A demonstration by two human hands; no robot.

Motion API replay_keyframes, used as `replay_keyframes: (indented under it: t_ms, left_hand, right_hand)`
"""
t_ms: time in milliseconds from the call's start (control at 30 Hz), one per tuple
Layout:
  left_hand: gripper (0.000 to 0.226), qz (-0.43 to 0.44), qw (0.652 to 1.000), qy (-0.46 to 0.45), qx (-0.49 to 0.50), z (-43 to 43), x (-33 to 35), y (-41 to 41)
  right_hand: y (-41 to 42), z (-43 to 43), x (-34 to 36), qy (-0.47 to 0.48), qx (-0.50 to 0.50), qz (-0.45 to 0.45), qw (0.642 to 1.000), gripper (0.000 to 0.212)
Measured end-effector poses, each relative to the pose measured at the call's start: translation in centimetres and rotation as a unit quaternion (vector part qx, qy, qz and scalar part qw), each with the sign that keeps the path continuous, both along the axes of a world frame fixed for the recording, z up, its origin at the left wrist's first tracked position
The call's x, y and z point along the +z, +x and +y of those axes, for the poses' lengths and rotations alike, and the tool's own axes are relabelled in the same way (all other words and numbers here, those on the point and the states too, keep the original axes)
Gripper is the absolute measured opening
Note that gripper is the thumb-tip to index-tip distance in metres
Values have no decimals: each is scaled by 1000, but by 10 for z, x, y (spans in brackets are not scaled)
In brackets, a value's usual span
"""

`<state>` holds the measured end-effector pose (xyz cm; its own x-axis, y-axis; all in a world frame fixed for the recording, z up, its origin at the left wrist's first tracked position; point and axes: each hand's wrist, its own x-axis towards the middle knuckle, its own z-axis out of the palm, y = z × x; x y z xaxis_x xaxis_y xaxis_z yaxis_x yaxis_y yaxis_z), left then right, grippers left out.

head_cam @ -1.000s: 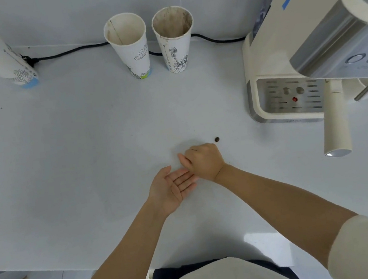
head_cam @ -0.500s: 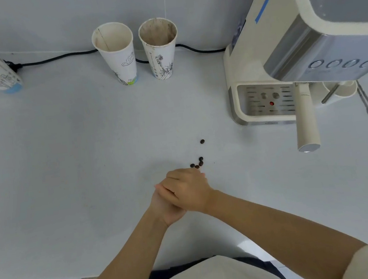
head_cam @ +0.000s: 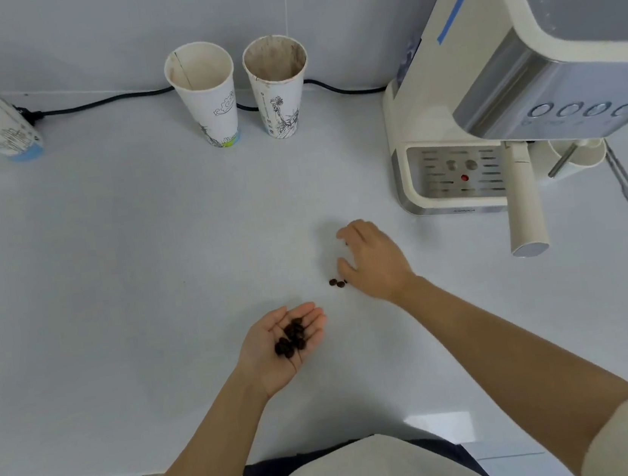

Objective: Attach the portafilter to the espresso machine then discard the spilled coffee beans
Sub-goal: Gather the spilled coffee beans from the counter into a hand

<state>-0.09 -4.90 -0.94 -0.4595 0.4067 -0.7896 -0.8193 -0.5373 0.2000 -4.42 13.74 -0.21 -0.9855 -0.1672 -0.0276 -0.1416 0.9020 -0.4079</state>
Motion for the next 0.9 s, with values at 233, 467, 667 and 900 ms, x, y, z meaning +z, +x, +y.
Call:
replay_keyframes:
  t_ms: [233, 467, 667, 900]
  left_hand:
    - [59, 0, 1000, -10, 17, -19, 1, -6]
    - [59, -9, 1000, -13, 17, -20, 0, -8]
    - [58, -19, 1000, -16, 9, -14, 0, -8]
    - [56, -27, 999, -22, -3, -16, -1, -9]
  right_hand:
    - [-16, 9, -22, 25, -42, -103, 993, 39]
    - [1, -4, -32, 21, 21, -18, 999, 30]
    - [8, -15, -37, 106, 158, 149, 970, 22]
    - [-2, -10, -47, 103, 177, 246, 947, 60]
